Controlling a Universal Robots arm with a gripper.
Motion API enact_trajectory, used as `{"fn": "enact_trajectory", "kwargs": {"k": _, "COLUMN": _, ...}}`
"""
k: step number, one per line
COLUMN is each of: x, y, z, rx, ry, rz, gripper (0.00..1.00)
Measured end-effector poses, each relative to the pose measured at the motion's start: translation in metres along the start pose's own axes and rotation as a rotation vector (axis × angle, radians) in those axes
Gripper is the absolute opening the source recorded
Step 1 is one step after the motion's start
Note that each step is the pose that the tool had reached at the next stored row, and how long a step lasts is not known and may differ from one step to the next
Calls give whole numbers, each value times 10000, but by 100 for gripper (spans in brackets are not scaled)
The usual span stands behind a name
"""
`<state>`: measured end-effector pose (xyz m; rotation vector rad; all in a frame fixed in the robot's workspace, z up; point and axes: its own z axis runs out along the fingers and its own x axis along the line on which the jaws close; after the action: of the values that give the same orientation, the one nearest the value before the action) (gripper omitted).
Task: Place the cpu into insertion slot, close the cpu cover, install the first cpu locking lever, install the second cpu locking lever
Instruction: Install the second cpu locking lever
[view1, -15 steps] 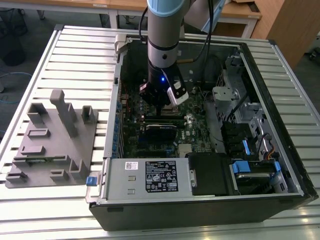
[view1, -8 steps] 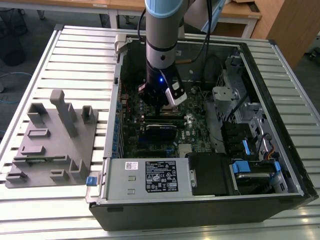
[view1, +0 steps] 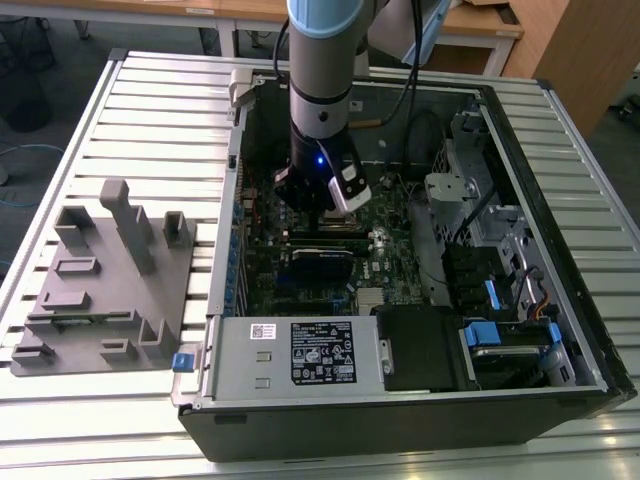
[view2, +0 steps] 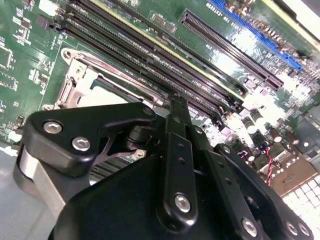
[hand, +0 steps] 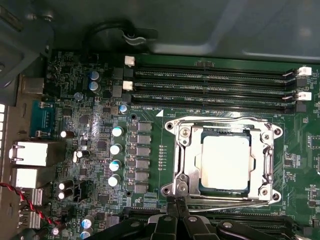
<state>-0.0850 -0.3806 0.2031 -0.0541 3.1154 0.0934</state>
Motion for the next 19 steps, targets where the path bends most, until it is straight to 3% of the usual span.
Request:
{"fn": "enact_trajectory", "kwargs": {"k": 9, "x": 1, "y": -1, "z": 6, "rx": -302, "ry": 15, "rz": 10, "gripper": 10}}
{"fn": "enact_trajectory", "kwargs": {"k": 19, "x": 8, "y": -31, "z": 27, "rx": -521, "ry": 7, "rz": 15, "gripper": 10}}
